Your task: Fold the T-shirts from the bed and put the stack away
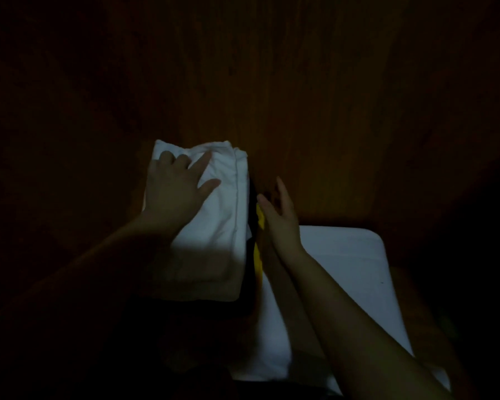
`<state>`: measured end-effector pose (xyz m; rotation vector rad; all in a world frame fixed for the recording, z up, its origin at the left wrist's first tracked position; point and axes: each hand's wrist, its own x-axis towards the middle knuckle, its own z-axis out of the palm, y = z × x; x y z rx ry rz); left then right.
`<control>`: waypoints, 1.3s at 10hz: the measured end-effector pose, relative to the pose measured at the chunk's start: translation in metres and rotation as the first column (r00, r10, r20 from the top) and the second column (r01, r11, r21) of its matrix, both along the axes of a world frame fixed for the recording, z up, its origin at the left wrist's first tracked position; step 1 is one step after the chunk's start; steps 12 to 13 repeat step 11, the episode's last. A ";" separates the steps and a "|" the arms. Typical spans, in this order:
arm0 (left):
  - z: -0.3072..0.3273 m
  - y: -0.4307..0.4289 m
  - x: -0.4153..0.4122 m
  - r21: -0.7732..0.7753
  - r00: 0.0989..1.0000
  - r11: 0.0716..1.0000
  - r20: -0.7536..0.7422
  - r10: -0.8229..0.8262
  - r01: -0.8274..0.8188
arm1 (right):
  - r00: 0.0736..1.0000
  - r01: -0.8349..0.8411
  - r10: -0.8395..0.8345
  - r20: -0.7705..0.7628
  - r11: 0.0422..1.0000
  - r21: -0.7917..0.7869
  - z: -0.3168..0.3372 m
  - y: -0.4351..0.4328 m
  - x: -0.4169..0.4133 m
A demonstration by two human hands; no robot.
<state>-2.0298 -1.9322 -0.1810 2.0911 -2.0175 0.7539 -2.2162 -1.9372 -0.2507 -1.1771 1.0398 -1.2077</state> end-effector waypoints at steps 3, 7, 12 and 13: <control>-0.029 -0.018 0.009 -0.012 0.858 0.987 -0.491 -0.147 0.162 | 0.732 -0.356 0.126 -0.670 0.908 -0.219 0.005 -0.009 0.029; -0.046 0.019 -0.006 0.138 0.930 0.990 -0.360 0.077 -0.029 | 0.257 -0.485 -0.019 -0.966 0.862 -0.146 0.033 -0.019 0.041; 0.006 0.078 0.006 0.371 0.949 0.928 -0.298 0.101 0.017 | 0.165 -0.438 -0.103 -0.981 0.883 -0.167 0.093 0.022 0.031; 0.006 0.078 0.006 0.371 0.949 0.928 -0.298 0.101 0.017 | 0.165 -0.438 -0.103 -0.981 0.883 -0.167 0.093 0.022 0.031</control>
